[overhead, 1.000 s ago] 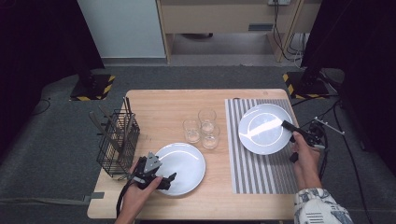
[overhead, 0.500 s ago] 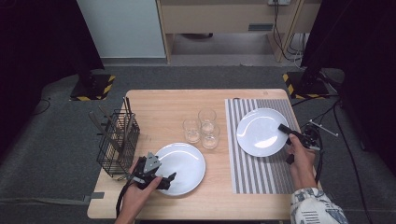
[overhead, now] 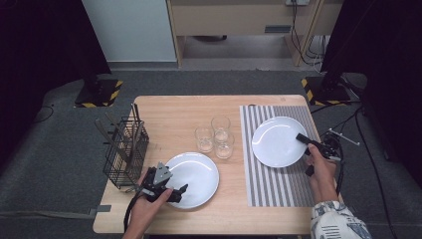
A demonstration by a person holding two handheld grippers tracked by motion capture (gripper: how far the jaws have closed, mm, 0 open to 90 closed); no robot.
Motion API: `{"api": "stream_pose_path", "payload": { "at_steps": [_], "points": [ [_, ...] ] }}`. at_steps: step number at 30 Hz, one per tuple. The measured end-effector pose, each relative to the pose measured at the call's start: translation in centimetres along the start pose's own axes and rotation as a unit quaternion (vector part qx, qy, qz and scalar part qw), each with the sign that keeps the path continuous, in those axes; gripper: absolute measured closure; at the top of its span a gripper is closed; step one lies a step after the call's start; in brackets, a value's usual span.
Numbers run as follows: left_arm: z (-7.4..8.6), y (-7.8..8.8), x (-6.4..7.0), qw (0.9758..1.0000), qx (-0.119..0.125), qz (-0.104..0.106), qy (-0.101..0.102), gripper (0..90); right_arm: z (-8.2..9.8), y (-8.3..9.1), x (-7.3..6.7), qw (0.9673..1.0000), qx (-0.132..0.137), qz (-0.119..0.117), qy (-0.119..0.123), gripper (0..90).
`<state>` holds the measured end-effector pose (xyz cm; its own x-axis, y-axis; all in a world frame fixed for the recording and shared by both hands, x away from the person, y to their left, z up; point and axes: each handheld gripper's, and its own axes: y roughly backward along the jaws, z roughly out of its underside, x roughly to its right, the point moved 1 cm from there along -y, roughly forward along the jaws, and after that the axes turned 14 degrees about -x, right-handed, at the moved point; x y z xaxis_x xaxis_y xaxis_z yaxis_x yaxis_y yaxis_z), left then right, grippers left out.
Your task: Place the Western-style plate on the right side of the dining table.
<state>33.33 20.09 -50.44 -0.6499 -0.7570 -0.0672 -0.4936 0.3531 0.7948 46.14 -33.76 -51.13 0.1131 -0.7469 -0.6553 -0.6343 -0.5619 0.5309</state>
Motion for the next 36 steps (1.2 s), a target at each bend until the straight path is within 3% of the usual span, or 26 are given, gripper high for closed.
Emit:
{"api": "stream_pose_path", "payload": {
  "at_steps": [12, 19, 32, 36],
  "points": [
    [0.0, 0.0, 0.0, 1.0, 0.0, -0.001, -0.001, 4.2, 0.1, -0.1, 0.4, 0.9985, -0.019, 0.04, 0.034, 80.0],
    [0.0, 0.1, 0.1, 1.0, 0.0, -0.001, -0.002, 4.2, 0.2, -0.2, 0.9, 0.9977, -0.032, 0.05, 0.032, 77.6],
    [-0.1, 0.2, 0.1, 1.0, -0.001, -0.004, -0.006, 4.2, 0.3, -0.2, 1.1, 0.9935, -0.045, 0.089, 0.056, 72.8],
    [-0.1, 0.1, 0.2, 1.0, -0.002, -0.003, -0.007, 4.2, 0.3, -0.1, 1.4, 0.9931, -0.051, 0.088, 0.058, 72.3]
  ]
}}
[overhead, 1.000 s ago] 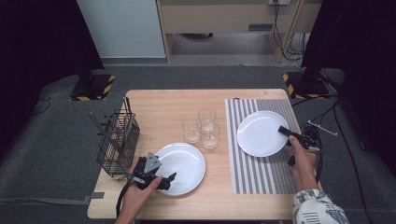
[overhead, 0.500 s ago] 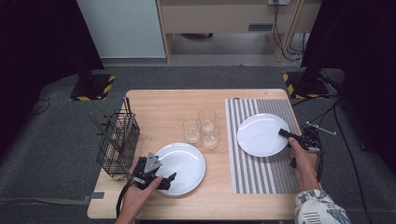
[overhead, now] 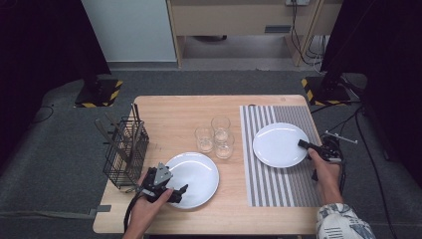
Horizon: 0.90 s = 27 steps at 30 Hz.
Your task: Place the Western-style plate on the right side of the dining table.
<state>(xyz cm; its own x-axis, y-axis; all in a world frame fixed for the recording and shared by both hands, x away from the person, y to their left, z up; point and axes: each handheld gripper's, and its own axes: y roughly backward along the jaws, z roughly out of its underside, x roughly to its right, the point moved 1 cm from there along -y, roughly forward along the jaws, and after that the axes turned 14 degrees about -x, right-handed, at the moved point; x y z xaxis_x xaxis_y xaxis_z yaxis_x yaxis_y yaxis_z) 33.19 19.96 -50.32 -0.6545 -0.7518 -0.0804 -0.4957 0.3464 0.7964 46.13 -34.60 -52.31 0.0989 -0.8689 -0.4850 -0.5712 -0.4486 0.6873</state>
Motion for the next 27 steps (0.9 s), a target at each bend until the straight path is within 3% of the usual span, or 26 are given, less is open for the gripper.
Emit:
{"api": "stream_pose_path", "payload": {
  "at_steps": [27],
  "points": [
    [-0.01, -0.03, 0.05, 1.0, -0.001, 0.0, 0.0, 4.1, 0.66, -0.38, 0.94, 0.9997, -0.018, 0.017, 0.007, 68.1]
  ]
}}
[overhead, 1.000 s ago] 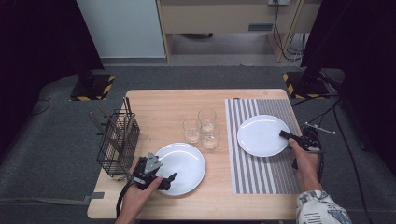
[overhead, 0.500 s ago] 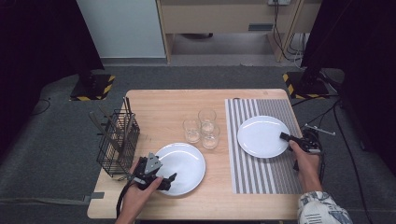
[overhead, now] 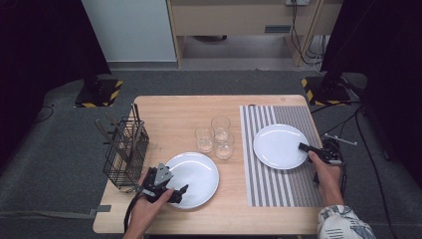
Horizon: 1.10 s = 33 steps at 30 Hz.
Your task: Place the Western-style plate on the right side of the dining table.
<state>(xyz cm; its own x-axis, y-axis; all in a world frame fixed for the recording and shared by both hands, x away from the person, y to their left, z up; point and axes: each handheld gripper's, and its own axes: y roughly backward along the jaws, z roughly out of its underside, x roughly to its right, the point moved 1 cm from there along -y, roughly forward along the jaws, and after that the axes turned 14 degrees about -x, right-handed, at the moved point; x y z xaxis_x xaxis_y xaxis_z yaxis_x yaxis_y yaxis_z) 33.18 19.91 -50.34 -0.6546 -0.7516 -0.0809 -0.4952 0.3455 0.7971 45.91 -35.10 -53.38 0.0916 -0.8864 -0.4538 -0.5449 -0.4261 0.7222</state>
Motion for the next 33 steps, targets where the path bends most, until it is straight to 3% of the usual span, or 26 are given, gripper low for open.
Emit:
{"api": "stream_pose_path", "payload": {
  "at_steps": [14, 33],
  "points": [
    [-0.01, -0.04, 0.03, 1.0, 0.0, 0.001, 0.0, 4.1, 0.29, -0.13, 0.34, 1.0, -0.001, -0.005, -0.005, 67.8],
    [-0.02, -0.11, 0.05, 1.0, -0.001, 0.002, 0.0, 4.1, 0.55, -0.36, 0.88, 0.9999, -0.01, 0.01, 0.0, 67.7]
  ]
}}
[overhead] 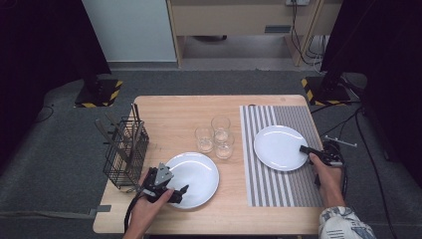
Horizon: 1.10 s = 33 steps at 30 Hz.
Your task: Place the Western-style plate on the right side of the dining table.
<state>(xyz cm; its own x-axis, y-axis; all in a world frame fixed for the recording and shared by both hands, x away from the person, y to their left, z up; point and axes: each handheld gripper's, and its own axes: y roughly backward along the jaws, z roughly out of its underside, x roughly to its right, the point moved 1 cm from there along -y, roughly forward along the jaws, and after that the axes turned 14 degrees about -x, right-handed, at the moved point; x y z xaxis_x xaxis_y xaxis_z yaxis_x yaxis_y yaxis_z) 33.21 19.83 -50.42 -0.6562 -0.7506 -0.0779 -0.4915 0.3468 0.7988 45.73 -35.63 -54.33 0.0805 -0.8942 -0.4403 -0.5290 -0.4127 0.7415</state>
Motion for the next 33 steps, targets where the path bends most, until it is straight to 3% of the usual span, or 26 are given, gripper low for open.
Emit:
{"api": "stream_pose_path", "payload": {
  "at_steps": [33],
  "points": [
    [-0.01, 0.04, 0.0, 1.0, 0.0, -0.001, -0.001, 4.2, 0.07, 0.14, -0.27, 0.9995, 0.011, 0.025, 0.016, 62.3]
  ]
}}
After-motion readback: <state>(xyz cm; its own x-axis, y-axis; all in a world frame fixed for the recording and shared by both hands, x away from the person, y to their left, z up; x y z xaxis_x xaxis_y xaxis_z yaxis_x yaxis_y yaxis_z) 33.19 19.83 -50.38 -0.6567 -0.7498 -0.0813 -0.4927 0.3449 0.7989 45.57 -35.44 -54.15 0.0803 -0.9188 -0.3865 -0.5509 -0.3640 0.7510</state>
